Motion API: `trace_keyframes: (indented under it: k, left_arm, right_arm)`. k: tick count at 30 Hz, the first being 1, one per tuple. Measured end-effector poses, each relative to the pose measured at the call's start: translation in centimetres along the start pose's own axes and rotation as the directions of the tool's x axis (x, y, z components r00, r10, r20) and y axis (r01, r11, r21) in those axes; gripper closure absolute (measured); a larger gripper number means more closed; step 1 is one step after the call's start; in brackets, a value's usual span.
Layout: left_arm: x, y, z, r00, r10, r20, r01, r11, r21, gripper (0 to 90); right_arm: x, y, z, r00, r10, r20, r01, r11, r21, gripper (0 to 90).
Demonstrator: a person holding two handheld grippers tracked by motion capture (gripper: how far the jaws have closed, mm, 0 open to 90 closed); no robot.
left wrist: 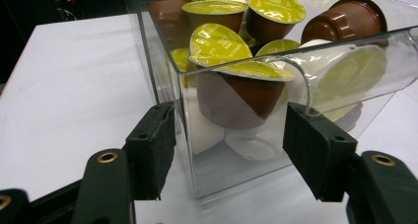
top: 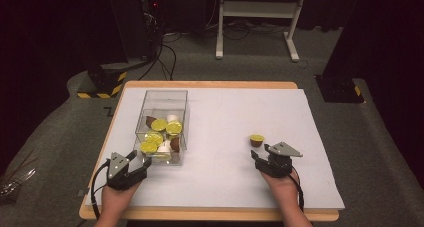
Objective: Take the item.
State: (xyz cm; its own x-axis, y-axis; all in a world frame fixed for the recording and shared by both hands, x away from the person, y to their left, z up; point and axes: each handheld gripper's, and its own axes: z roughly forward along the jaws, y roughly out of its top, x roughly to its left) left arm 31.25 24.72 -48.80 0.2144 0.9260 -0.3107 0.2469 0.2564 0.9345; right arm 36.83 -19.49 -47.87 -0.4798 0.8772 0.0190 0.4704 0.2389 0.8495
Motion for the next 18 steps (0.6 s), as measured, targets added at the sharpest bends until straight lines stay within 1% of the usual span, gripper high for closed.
trace_keyframes:
  k: [1,6,7,9,10,11,12,13,14,15,16,17,18]
  left_arm:
    - [-0.02,0.01,0.17,1.0000,-0.006,-0.002,0.006,1.0000,-0.005,37.8]
    - [0.10,0.07,0.32,0.9999,-0.010,-0.006,0.010,0.9999,-0.003,39.0]
    - [0.05,0.04,0.34,0.9997,-0.022,-0.009,0.022,0.9997,-0.012,39.3]
    - [0.14,-0.05,0.13,0.9996,-0.018,-0.022,0.018,0.9998,-0.008,41.4]
    - [0.23,-0.08,0.05,0.9993,-0.027,-0.028,0.026,0.9996,-0.014,41.8]
    - [0.36,-0.09,-0.06,0.9987,-0.044,-0.026,0.044,0.9989,-0.016,41.8]
    - [0.48,-0.10,-0.11,0.9986,-0.046,-0.028,0.046,0.9989,-0.010,41.8]
    - [0.55,-0.11,-0.02,0.9979,-0.056,-0.033,0.056,0.9984,-0.011,41.7]
    - [0.65,-0.09,0.10,0.9973,-0.063,-0.038,0.063,0.9980,-0.008,41.3]
    - [0.82,-0.04,0.16,0.9977,-0.059,-0.033,0.059,0.9983,0.002,39.5]
    - [0.83,-0.02,0.25,0.9974,-0.066,-0.027,0.067,0.9978,0.004,37.9]
    - [0.87,0.00,0.33,0.9982,-0.054,-0.027,0.054,0.9985,0.011,36.1]
    - [0.83,0.01,0.45,0.9982,-0.053,-0.026,0.053,0.9985,0.014,33.8]
  right_arm:
    - [-0.01,0.00,0.01,1.0000,-0.001,0.000,0.001,1.000,0.000,41.5]
    - [-0.13,-0.07,0.01,1.0000,0.001,0.001,-0.001,1.000,0.004,41.5]
    - [-0.13,-0.08,0.02,1.0000,-0.001,0.001,0.001,1.000,0.004,41.5]
    - [-0.08,-0.09,0.00,1.0000,-0.002,0.001,0.002,1.000,0.003,41.4]
    - [-0.05,-0.10,-0.01,1.0000,-0.001,0.002,0.001,1.000,0.004,41.4]
    - [-0.05,-0.11,-0.02,1.0000,-0.001,0.002,0.001,1.000,0.004,41.3]
    - [-0.07,-0.11,-0.03,1.0000,-0.003,0.003,0.003,1.000,0.003,41.3]
    - [-0.07,-0.13,-0.04,1.0000,-0.003,0.003,0.003,1.000,0.003,41.4]
    - [-0.07,-0.15,-0.03,1.0000,0.000,0.003,0.000,1.000,0.004,41.3]
    - [-0.08,-0.16,-0.01,1.0000,0.002,0.003,-0.002,1.000,0.006,41.3]
    - [-0.10,-0.16,0.00,1.0000,-0.001,0.002,0.001,1.000,0.006,41.3]
    - [-0.07,-0.17,-0.01,1.0000,0.002,0.003,-0.002,1.000,0.006,41.2]
    - [-0.06,-0.17,-0.03,1.0000,0.002,0.004,-0.002,1.000,0.005,41.3]
